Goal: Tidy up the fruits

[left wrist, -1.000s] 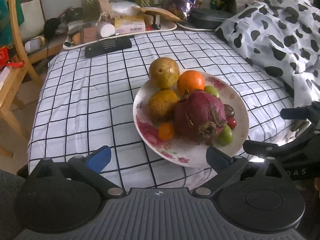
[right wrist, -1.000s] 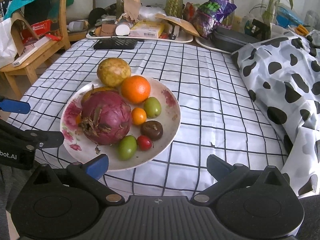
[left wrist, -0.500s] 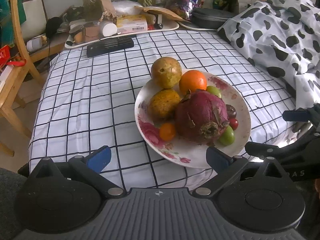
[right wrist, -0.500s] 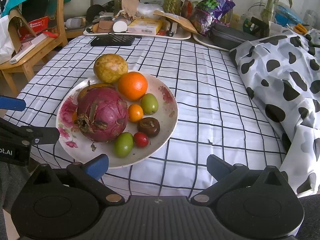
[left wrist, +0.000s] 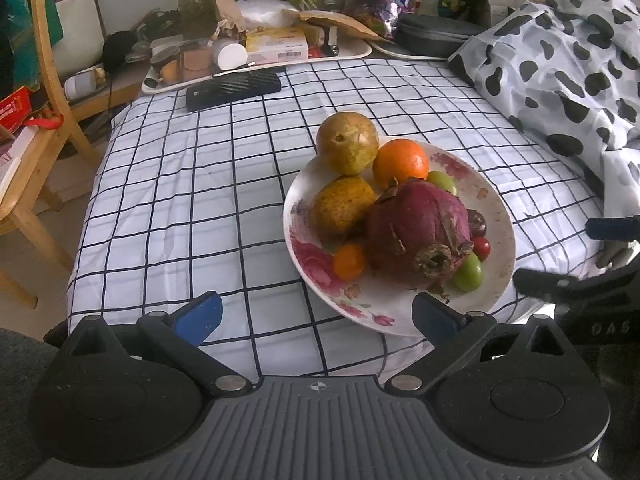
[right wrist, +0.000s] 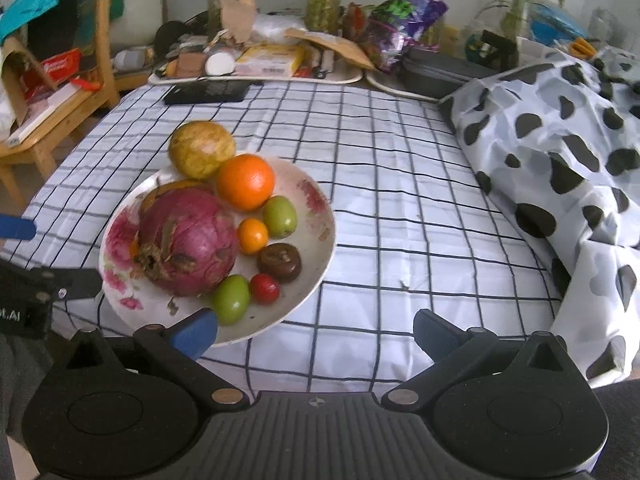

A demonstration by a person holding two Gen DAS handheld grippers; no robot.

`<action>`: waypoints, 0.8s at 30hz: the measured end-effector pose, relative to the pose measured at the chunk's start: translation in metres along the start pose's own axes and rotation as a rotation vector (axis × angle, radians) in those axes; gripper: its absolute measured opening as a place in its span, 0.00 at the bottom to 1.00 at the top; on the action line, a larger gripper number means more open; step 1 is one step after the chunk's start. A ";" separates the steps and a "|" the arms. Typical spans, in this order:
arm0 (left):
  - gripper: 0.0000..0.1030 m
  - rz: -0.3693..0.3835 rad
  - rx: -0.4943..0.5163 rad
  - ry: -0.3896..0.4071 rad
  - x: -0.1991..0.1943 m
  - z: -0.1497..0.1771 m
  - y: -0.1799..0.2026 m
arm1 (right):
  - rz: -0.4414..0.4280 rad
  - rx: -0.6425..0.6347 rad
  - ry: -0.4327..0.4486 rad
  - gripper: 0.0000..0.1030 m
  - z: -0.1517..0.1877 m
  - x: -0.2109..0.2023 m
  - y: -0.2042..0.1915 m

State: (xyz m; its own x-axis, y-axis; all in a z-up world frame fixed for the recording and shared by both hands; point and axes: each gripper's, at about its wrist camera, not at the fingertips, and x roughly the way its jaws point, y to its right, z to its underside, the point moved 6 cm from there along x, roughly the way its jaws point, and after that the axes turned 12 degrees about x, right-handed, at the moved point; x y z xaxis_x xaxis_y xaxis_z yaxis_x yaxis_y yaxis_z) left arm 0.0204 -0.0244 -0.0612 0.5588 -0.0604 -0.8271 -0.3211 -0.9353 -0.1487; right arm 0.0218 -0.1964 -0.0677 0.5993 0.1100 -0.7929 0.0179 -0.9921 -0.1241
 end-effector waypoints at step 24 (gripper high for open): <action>1.00 -0.015 -0.009 -0.026 0.002 0.002 -0.001 | 0.015 0.079 0.020 1.00 -0.006 -0.002 0.014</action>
State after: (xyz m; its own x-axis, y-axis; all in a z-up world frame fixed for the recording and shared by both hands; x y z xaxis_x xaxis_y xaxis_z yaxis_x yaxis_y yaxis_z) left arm 0.0209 -0.0227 -0.0639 0.5434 -0.0377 -0.8386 -0.3059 -0.9392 -0.1559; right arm 0.0253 -0.2114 -0.0643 0.6151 0.0936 -0.7828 -0.0539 -0.9856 -0.1602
